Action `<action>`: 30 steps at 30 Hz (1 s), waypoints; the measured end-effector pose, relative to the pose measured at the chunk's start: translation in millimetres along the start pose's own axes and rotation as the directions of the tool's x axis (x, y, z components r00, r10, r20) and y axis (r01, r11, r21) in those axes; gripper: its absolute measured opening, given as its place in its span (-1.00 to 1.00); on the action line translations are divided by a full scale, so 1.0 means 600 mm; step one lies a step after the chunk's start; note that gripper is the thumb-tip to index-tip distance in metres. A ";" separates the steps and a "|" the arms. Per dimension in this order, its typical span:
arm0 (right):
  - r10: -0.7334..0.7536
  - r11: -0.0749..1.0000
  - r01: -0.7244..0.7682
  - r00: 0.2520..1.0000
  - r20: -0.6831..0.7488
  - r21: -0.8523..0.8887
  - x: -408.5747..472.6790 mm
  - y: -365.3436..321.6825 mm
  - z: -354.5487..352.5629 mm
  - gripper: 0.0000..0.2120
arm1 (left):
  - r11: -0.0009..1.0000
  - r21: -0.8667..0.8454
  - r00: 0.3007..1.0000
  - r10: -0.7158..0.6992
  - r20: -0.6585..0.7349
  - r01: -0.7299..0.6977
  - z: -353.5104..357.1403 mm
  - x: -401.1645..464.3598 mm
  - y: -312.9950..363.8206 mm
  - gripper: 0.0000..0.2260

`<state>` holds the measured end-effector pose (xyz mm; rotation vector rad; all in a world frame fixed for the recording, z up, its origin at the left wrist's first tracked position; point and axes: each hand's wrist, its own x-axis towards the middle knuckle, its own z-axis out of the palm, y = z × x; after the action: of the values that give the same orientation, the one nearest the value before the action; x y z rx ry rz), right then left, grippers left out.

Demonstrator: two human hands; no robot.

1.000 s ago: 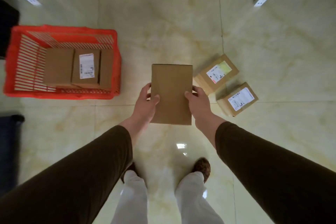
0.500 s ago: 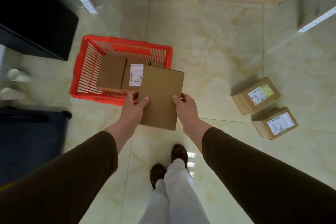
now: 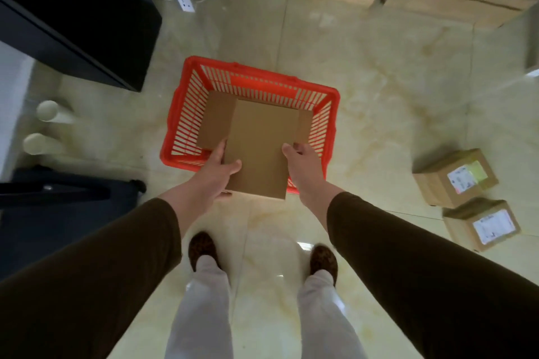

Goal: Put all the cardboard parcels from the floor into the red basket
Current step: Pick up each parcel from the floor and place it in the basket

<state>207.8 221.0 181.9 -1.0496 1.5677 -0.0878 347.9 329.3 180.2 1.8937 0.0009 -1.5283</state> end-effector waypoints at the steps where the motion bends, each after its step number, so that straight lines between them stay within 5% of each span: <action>1: 0.010 1.000 -0.010 1.000 0.009 -0.012 0.002 -0.007 0.024 -0.63 | 1.000 0.009 1.000 -0.011 0.001 0.011 -0.025 0.004 0.006 -0.39; 6: -0.070 0.988 0.069 0.998 -0.007 -0.136 0.048 -0.001 0.127 -0.12 | 0.989 0.146 0.999 0.001 -0.038 0.005 -0.129 0.039 0.042 -0.42; 10: -0.183 0.959 0.192 0.981 0.062 -0.206 0.040 -0.068 0.146 -0.14 | 0.977 0.211 1.000 -0.029 0.007 0.027 -0.174 0.080 0.081 -0.49; 15: -0.072 0.996 0.075 0.995 0.065 -0.038 0.101 -0.093 0.153 -0.44 | 0.971 0.237 0.999 0.006 0.036 -0.014 -0.186 0.143 0.126 -0.60; 20: 0.066 0.987 -0.065 0.998 0.000 0.149 0.136 -0.061 0.150 -0.53 | 0.949 0.302 0.996 0.094 -0.005 -0.088 -0.189 0.219 0.139 -0.73; 24: 0.137 0.970 -0.121 0.989 -0.063 0.210 0.141 -0.017 0.164 -0.60 | 0.914 0.387 0.991 0.131 0.009 -0.125 -0.191 0.263 0.146 -0.60; 30: 0.162 0.973 -0.156 0.987 -0.021 0.168 0.132 0.034 0.215 -0.37 | 0.826 0.531 0.980 0.198 0.037 -0.187 -0.183 0.309 0.171 -0.15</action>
<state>309.8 243.6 70.3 -0.7935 1.6407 -0.1248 541.2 231.3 79.7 2.2483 -0.6548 -1.4649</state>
